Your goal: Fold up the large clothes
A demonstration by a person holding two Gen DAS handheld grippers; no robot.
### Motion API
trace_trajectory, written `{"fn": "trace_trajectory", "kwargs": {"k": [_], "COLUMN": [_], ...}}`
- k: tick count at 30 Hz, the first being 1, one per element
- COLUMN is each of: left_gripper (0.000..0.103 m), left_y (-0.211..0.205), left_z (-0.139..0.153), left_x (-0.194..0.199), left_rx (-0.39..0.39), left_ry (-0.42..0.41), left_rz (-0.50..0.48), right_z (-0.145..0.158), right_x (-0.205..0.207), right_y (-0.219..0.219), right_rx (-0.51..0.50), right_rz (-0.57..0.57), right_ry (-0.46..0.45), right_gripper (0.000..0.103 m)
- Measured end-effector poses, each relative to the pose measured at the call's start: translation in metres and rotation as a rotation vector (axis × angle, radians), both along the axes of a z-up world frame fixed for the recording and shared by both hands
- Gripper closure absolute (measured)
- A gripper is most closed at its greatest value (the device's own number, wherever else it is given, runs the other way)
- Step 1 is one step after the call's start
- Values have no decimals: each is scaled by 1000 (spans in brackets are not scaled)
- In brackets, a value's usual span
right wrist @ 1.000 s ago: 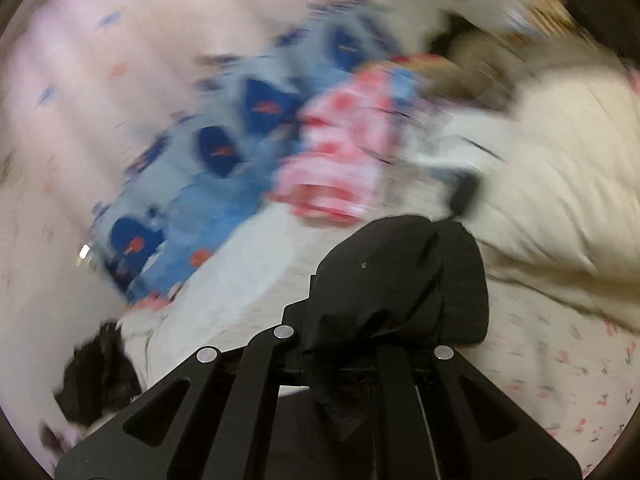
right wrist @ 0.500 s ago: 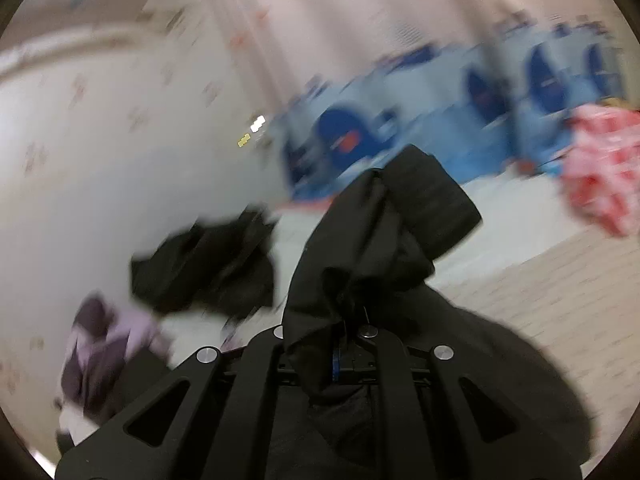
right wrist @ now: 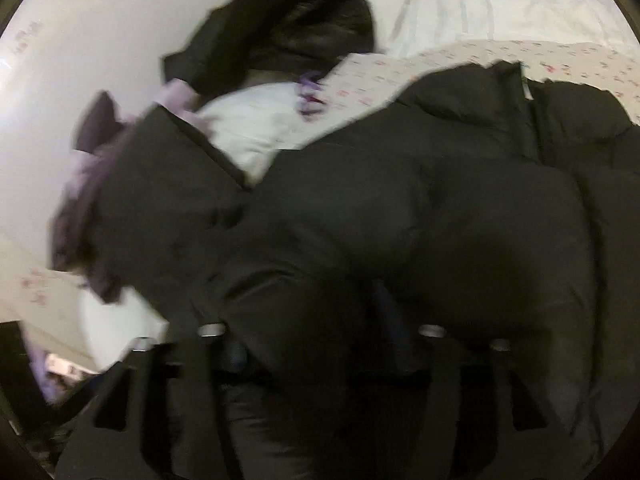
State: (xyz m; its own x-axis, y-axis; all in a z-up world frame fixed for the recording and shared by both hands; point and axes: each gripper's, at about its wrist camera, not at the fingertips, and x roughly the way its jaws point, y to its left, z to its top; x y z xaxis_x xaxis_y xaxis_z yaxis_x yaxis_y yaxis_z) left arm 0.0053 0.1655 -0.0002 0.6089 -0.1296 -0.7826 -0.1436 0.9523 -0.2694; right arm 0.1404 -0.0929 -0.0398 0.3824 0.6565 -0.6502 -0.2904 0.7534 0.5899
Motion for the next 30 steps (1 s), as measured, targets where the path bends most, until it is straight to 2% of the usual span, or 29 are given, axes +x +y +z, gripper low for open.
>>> {"fn": "trace_trajectory", "kwargs": {"k": [3, 5, 7, 9, 10, 11, 12, 13, 14, 17, 19, 20, 22, 23, 25, 28, 30], "left_gripper": [7, 7, 7, 7, 7, 7, 7, 7, 7, 7, 7, 7, 7, 7, 7, 7, 7], "left_y": [-1, 0, 2, 7, 10, 12, 14, 14, 13, 7, -2, -8, -28, -36, -48, -50, -53], "left_z": [-1, -1, -1, 1, 2, 2, 3, 4, 5, 11, 10, 9, 2, -2, -13, -23, -28], "left_x": [1, 1, 1, 0, 0, 0, 0, 0, 0, -11, -18, -20, -23, -22, -10, 14, 25], "left_rx": [-4, -4, -5, -3, 6, 23, 51, 89, 121, 299, 387, 435, 565, 603, 615, 598, 574], "left_ry": [2, 2, 2, -5, -9, -13, -17, -23, -31, -116, -174, -201, -248, -261, -246, -196, -169], "left_rz": [-3, 0, 5, 13, 17, 23, 23, 6, -11, -111, -198, -245, -341, -381, -481, -501, -544], "right_z": [26, 49, 58, 57, 43, 30, -3, -21, -24, 10, 32, 39, 39, 36, 26, 11, 0], "right_x": [-11, -23, -34, -46, -50, -48, -34, -26, -27, -47, -73, -88, -120, -135, -155, -168, -163], "right_y": [-12, -32, -58, -86, -104, -110, -111, -111, -111, -111, -106, -104, -102, -103, -112, -126, -135], "right_rx": [76, 152, 184, 145, 89, 40, -21, -40, -50, -21, -65, -74, -70, -69, -59, -5, 70], "right_rz": [-3, -77, -189, -319, -409, -447, -420, -381, -374, -328, -266, -245, -200, -182, -174, -202, -233], "right_ry": [-54, -148, -186, -209, -193, -145, 3, 79, 77, -33, -104, -125, -153, -156, -154, -135, -81], "right_gripper": [31, 29, 28, 25, 22, 20, 20, 22, 25, 25, 23, 18, 13, 13, 13, 13, 13]}}
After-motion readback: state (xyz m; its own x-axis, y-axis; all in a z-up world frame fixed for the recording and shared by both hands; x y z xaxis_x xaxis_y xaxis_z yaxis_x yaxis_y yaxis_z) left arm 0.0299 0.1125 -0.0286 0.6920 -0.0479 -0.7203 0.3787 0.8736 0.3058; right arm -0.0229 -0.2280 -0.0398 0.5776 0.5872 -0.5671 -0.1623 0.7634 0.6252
